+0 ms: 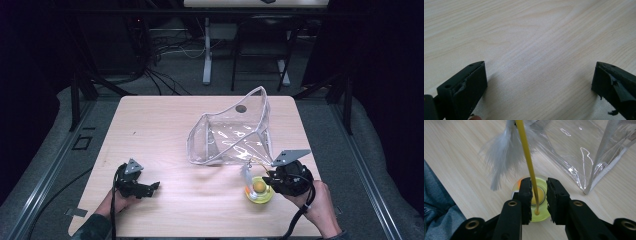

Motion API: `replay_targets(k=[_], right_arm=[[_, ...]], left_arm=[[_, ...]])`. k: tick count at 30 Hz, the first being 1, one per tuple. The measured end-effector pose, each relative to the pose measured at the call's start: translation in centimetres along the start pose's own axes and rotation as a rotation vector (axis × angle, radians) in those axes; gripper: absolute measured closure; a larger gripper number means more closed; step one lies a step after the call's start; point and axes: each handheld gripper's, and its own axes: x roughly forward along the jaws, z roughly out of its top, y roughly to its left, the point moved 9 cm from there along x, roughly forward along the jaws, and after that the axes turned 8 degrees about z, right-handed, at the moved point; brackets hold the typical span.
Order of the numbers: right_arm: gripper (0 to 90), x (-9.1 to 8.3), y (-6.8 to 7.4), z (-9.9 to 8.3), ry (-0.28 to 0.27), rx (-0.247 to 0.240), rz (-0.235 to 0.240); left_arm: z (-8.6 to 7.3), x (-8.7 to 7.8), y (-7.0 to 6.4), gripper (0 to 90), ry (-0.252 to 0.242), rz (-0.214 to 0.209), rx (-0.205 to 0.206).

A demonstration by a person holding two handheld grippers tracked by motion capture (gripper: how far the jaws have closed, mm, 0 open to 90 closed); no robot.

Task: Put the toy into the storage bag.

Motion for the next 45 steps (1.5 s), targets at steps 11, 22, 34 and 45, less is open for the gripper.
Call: replay_targets(k=[11,22,34,45], right_arm=[[87.7,0.1,0.1,1.0,0.026,-0.010,0.009],[87.7,-0.1,-0.7,1.8,0.058,0.002,0.021],[87.7,-1.7,-2.3,2.0,0.116,0.029,0.006],[87.7,-2.9,-4.7,1.4,0.182,0.066,-0.019]], left_arm=[[0.0,0.0,0.0,0.0,-0.001,0.000,-0.003],[0.0,0.0,0.0,0.0,0.000,0.000,0.000],[0.0,0.0,0.0,0.0,0.000,0.000,-0.003],[0.0,0.0,0.0,0.0,0.000,0.000,-0.003]])
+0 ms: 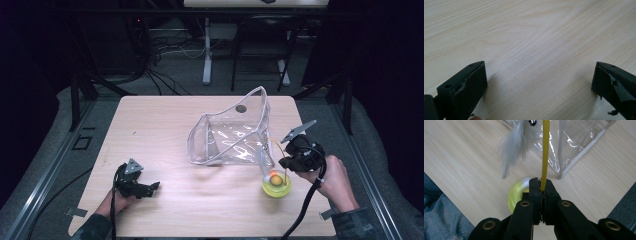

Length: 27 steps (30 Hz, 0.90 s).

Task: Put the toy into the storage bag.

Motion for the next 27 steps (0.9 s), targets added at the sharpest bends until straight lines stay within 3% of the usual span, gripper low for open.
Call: replay_targets(k=[27], right_arm=[[87.7,-1.2,-4.9,0.2,0.066,0.108,-0.046]], left_arm=[[0.0,0.0,0.0,0.0,0.000,0.000,0.001]])
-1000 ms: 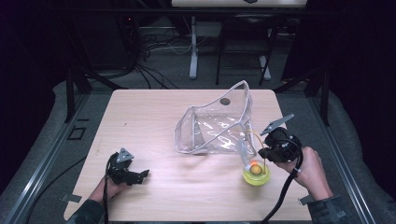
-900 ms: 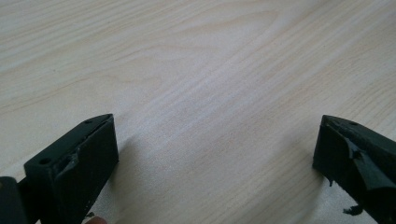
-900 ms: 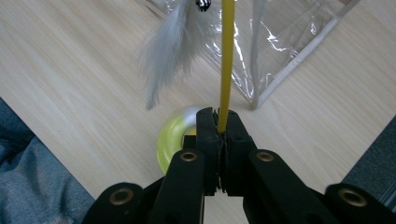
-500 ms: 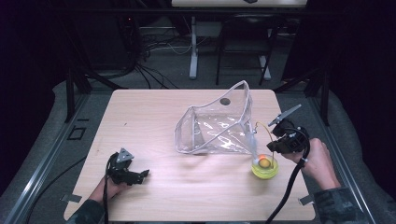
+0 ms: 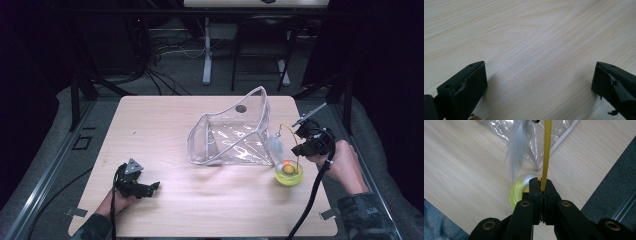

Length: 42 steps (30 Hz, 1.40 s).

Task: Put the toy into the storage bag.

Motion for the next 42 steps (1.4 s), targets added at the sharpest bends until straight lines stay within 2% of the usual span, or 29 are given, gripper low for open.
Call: replay_targets(k=[9,16,23,34,42], right_arm=[[87.8,-0.4,-1.2,0.6,0.002,0.034,-0.009],[87.8,-1.1,-2.0,1.1,0.015,0.042,-0.038],[87.7,-1.8,-2.8,1.5,0.026,0.052,-0.045],[87.7,-2.9,-3.5,2.6,0.035,0.058,-0.054],[87.8,-4.1,-3.6,3.6,0.021,0.055,-0.066]], left_arm=[[0.0,0.0,0.0,0.0,0.001,0.000,-0.001],[0.0,0.0,0.0,0.0,0.001,0.000,-0.001],[0.0,0.0,0.0,0.0,0.001,0.000,-0.001],[0.0,0.0,0.0,0.0,0.000,0.000,-0.001],[0.0,0.0,0.0,0.0,0.001,0.000,-0.001]])
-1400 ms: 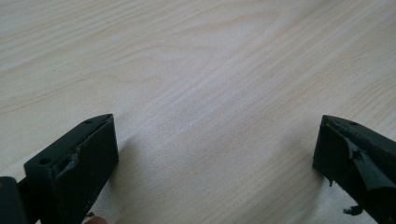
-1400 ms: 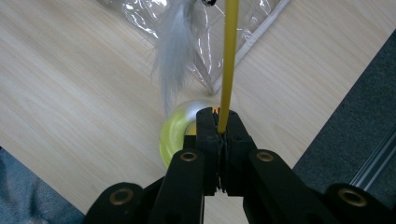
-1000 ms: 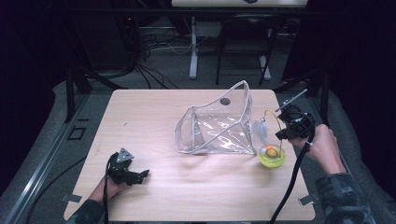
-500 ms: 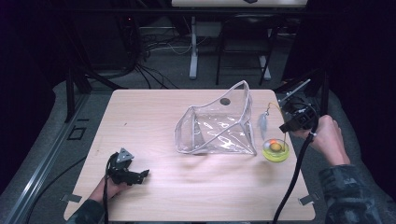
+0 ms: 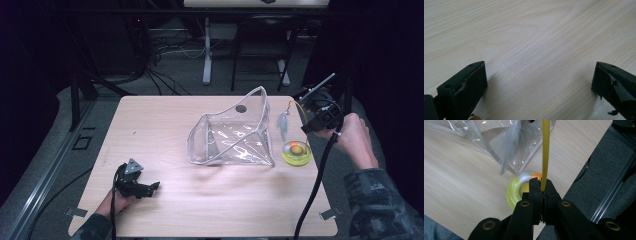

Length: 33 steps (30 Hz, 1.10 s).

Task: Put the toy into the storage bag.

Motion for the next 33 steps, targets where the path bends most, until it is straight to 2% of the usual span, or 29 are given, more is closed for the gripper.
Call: replay_targets(k=[17,23,33], right_arm=[[87.8,-2.7,0.2,2.1,-0.009,-0.025,-0.029],[87.8,-3.7,0.4,3.0,-0.029,-0.024,-0.036],[87.8,-5.0,0.6,3.9,-0.005,-0.053,-0.059]], left_arm=[[0.0,0.0,0.0,0.0,0.001,-0.001,0.000],[0.0,-0.1,0.0,0.0,0.008,-0.007,0.003],[0.0,-0.1,0.0,0.0,0.008,-0.007,0.003]])
